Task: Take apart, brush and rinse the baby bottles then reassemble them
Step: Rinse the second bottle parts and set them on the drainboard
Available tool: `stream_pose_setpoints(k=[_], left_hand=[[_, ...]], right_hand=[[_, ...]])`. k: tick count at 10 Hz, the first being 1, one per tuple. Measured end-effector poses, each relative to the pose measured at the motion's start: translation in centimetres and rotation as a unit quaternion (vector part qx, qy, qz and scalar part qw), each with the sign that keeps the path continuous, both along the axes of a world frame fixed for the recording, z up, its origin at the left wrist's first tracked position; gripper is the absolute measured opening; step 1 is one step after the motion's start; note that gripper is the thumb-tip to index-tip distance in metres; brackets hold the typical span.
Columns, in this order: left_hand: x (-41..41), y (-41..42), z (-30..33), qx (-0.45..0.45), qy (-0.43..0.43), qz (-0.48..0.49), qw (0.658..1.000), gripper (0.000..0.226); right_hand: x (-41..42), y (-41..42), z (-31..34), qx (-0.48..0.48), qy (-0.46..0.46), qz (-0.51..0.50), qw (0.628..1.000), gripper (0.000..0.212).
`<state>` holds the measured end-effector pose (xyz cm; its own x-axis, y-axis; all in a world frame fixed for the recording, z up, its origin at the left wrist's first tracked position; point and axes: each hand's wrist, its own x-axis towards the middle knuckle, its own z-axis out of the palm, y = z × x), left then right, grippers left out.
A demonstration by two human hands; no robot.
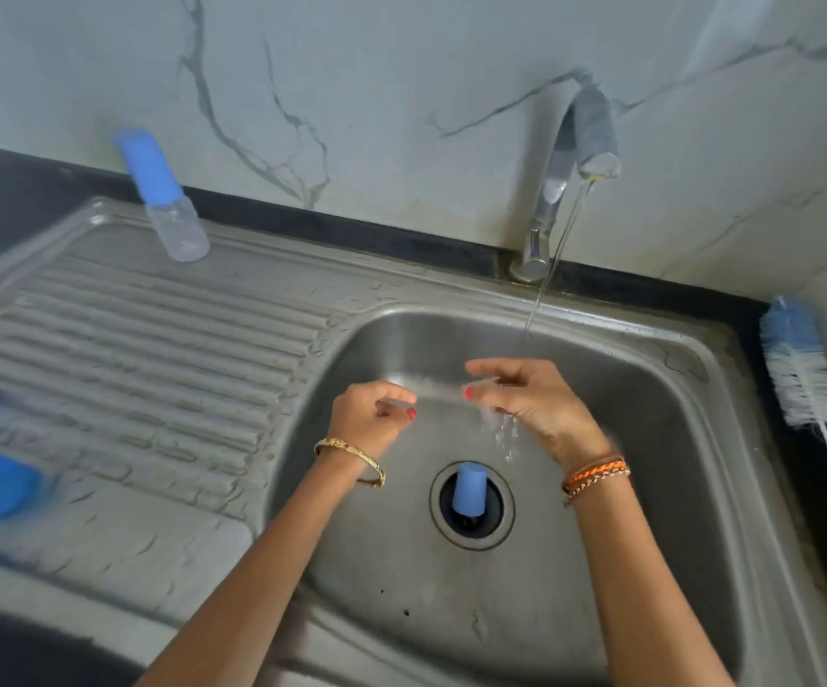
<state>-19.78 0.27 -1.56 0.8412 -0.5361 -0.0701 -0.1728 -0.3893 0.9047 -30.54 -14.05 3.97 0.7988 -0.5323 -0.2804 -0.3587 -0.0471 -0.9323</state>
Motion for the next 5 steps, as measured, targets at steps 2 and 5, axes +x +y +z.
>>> stream_pose_setpoints(k=[2, 5], left_hand=[[0.6, 3.8, 1.8, -0.036, -0.047, -0.002, 0.998, 0.012], [2.3, 10.9, 2.4, 0.002, -0.147, 0.001, 0.989, 0.013]], right_hand=[[-0.1, 3.5, 2.3, 0.235, -0.221, 0.025, 0.946, 0.038], [2.0, 8.8, -5.1, -0.424, 0.245, 0.126, 0.863, 0.041]])
